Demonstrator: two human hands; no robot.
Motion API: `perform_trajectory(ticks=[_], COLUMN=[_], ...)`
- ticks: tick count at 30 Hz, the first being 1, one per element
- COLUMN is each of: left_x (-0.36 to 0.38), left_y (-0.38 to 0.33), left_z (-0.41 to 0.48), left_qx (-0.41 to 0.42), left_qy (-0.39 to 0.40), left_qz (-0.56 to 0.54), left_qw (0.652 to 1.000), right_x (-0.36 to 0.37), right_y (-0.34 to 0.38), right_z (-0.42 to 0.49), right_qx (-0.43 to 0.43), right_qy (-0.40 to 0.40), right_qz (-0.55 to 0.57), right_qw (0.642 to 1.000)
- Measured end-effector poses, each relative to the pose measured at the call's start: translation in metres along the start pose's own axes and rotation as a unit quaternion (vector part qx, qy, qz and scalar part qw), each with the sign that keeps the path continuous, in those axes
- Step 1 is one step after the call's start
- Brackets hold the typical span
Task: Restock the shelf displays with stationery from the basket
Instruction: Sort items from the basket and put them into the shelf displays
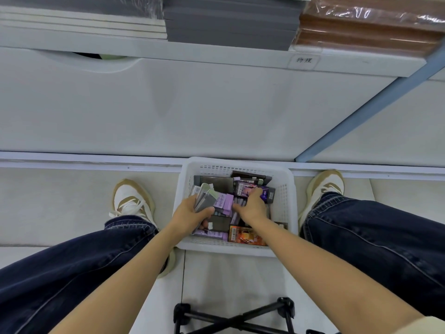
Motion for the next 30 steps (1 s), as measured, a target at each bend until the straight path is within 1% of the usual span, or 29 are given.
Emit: perform_trajectory(ticks=[3, 6, 9, 11, 13, 15, 16, 17, 19, 21, 24, 26, 28, 30], left_x=[0.000, -0.002, -0.003, -0.002, 0.001, 0.006, 0.008, 0.012, 0.018, 0.023, 0.023, 0.016, 0.009, 0.003], left_y=[-0.001, -0.001, -0.003, -0.007, -0.014, -0.022, -0.027, -0.032, -0.043, -0.055, -0.069, -0.077, -0.086, -0.096], left_z=[-0.001, -0.002, -0.001, -0.002, -0.004, -0.007, -0.009, -0.011, -0.016, -0.021, -0.027, -0.030, -0.034, -0.038], left_qx=[0.003, 0.007, -0.009, -0.025, -0.040, -0.053, -0.065, -0.083, -0.114, -0.103, -0.071, -0.058, -0.046, -0.026], left_qy=[0.003, 0.007, 0.005, 0.013, 0.024, 0.029, 0.028, 0.026, 0.029, 0.041, 0.021, 0.004, 0.004, -0.006], left_qz=[0.002, 0.010, 0.003, -0.014, -0.041, -0.060, -0.074, -0.101, -0.188, -0.233, -0.220, -0.200, -0.198, -0.215], left_qw=[1.000, 1.000, 1.000, 1.000, 0.998, 0.996, 0.995, 0.991, 0.975, 0.966, 0.973, 0.978, 0.979, 0.976], right_x=[0.005, -0.002, -0.012, -0.025, -0.044, -0.061, -0.068, -0.073, -0.078, -0.082, -0.086, -0.089, -0.098, -0.109], right_y=[0.003, 0.000, -0.002, 0.003, 0.016, 0.033, 0.043, 0.051, 0.065, 0.077, 0.086, 0.091, 0.098, 0.105], right_z=[-0.001, 0.004, 0.005, 0.007, 0.007, 0.006, 0.003, 0.002, -0.003, -0.012, -0.024, -0.031, -0.035, -0.037], right_qx=[0.005, 0.029, 0.060, 0.101, 0.136, 0.118, 0.099, 0.078, 0.034, -0.016, -0.070, -0.086, -0.106, -0.113], right_qy=[0.027, 0.058, 0.086, 0.150, 0.245, 0.319, 0.329, 0.319, 0.265, 0.215, 0.163, 0.135, 0.092, 0.068], right_qz=[0.025, 0.082, 0.112, 0.130, 0.148, 0.140, 0.146, 0.167, 0.238, 0.286, 0.309, 0.324, 0.321, 0.353], right_qw=[0.999, 0.994, 0.988, 0.975, 0.948, 0.930, 0.928, 0.930, 0.934, 0.934, 0.934, 0.932, 0.937, 0.926])
Point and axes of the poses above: each hand's wrist, its own z-axis towards the middle knuckle, its own x-axis out of the palm, y = z × x, the point moved 2 cm from there along z, towards the middle knuckle, and after that the axes turned 10 degrees about -y, right-handed, at the moved point
